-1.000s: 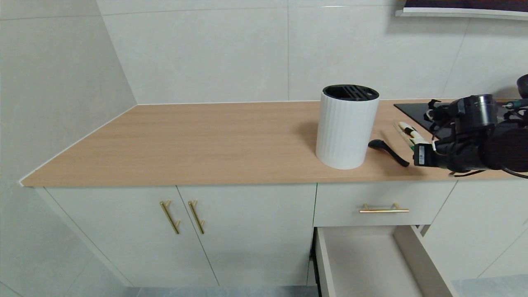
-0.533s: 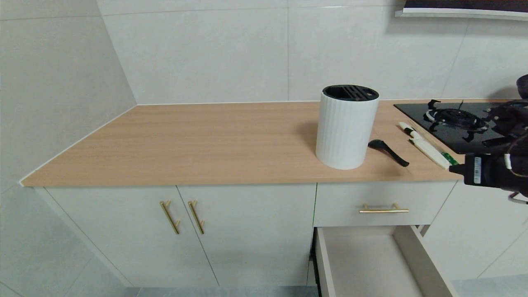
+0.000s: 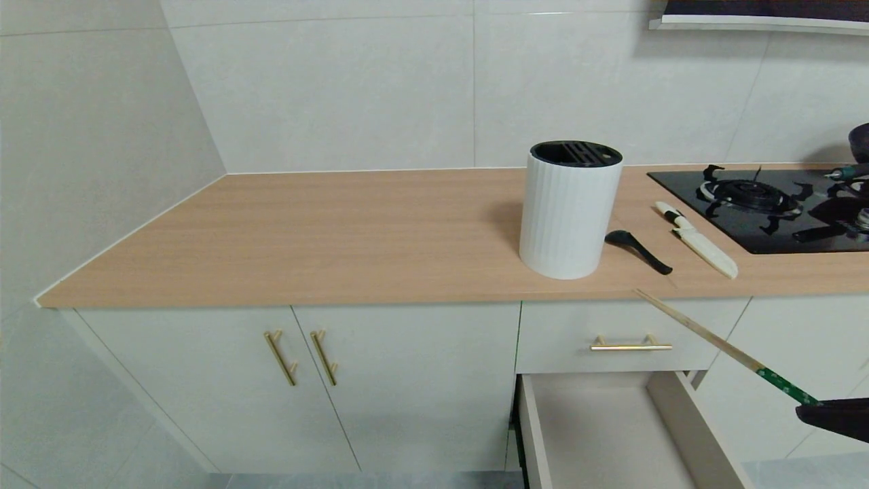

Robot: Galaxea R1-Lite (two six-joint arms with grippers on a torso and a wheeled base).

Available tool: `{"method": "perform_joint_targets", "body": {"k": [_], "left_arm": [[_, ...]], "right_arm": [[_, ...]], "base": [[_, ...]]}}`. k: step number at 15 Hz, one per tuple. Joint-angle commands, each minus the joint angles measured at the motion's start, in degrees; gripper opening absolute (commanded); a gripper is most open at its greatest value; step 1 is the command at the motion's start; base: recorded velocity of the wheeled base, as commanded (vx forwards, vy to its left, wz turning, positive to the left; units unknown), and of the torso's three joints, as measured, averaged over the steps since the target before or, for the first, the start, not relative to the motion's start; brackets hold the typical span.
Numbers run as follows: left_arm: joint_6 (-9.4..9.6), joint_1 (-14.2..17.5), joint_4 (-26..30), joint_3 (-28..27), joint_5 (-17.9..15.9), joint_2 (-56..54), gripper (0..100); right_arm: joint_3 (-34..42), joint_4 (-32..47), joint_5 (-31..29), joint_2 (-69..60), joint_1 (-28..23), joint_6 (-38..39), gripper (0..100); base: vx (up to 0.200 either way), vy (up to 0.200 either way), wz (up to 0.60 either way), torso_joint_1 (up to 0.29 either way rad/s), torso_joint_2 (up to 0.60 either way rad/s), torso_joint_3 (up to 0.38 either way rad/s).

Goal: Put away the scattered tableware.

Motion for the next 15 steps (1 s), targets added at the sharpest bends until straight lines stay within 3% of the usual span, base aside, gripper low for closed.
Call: {"method": "perform_joint_targets", "body": {"k": [1,4,8,12,15], "left_arm": [[-0.02,0.02,-0.03,0.0,0.01,0.0,100],[-0.02,0.02,-0.03,0.0,0.01,0.0,100],[-0.02,0.02,-0.03,0.0,0.01,0.0,100],[-0.02,0.02,-0.03,0.0,0.01,0.0,100],[-0.02,0.02,-0.03,0.0,0.01,0.0,100]], "right_arm": [[0.13,2.3,0.1,0.8,1.3,0.06,0],[0.92,7.66,0.28,9.59,4.64,0.41,0],[2.24,7.57,0.45,22.34,6.31,0.94,0],[2.15,-2.01,3.18,36.93,7.98,10.96,0],[2.15,-8.08,3.18,40.62,8.42,15.27,0]], "base": [[0.0,0.0,0.0,0.0,0.0,0.0],[0.0,0.0,0.0,0.0,0.0,0.0],[0.0,0.0,0.0,0.0,0.0,0.0],[0.0,0.0,0.0,0.0,0.0,0.0],[0.0,0.0,0.0,0.0,0.0,0.0]]}}
